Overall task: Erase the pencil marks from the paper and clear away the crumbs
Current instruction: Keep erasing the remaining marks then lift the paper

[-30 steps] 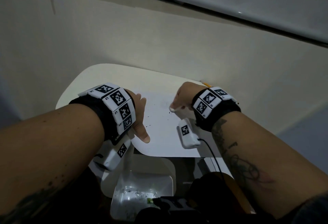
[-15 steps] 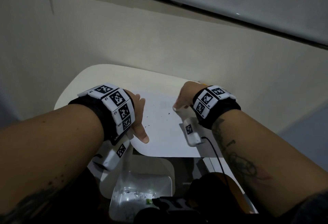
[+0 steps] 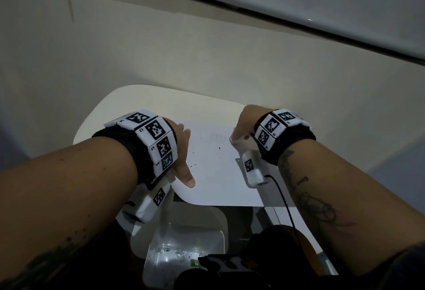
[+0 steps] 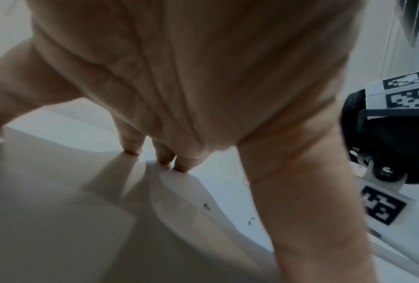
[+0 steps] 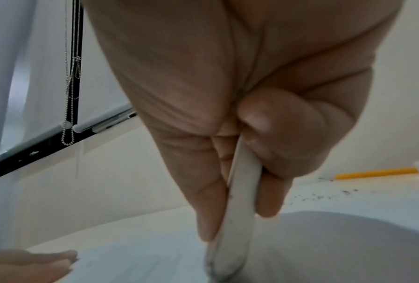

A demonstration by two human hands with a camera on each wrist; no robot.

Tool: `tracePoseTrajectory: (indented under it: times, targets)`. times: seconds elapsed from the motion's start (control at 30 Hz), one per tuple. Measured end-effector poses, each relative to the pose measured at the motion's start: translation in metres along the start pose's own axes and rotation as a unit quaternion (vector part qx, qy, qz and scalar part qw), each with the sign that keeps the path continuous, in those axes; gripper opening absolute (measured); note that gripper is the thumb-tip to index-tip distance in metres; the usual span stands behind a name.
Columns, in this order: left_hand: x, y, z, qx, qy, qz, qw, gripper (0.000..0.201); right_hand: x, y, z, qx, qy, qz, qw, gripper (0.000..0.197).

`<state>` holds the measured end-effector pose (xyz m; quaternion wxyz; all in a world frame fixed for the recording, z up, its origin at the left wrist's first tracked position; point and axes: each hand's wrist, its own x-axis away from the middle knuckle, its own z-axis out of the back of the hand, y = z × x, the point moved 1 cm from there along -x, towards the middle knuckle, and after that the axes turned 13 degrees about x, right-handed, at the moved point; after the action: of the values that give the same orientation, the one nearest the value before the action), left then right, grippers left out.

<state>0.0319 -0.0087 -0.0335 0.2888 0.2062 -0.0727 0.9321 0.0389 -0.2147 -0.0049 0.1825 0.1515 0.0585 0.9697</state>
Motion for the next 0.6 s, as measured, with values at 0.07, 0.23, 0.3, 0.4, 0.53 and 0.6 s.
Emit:
tracePoseTrajectory:
  times: [0.07, 0.23, 0.3, 0.4, 0.53, 0.6]
  targets:
    - [0.0, 0.001, 0.001, 0.005, -0.004, 0.008, 1.0, 0.132, 0.009, -0.01, 0.004, -0.034, 0.011, 0.027, 0.999, 0.023]
    - [0.001, -0.001, 0.0, 0.006, -0.004, 0.005, 1.0, 0.141, 0.014, -0.048, -0.002, -0.036, 0.002, 0.074, 0.997, 0.038]
    - [0.001, -0.001, 0.001, 0.003, 0.008, -0.003, 1.0, 0.135, -0.016, -0.027, -0.016, -0.001, 0.022, 0.018, 1.0, 0.045]
    - [0.003, -0.001, 0.0, 0.0, 0.007, 0.002, 1.0, 0.134, -0.113, 0.019, -0.045, 0.016, -0.007, -0.015, 1.0, 0.041]
    - [0.0, -0.004, -0.001, 0.01, -0.011, 0.015, 1.0, 0.141, -0.006, -0.02, -0.001, -0.057, -0.014, 0.03, 0.998, 0.025]
    - [-0.001, -0.003, 0.001, 0.008, 0.001, 0.006, 1.0, 0.14, 0.009, -0.041, 0.006, -0.08, -0.013, 0.069, 0.994, 0.023]
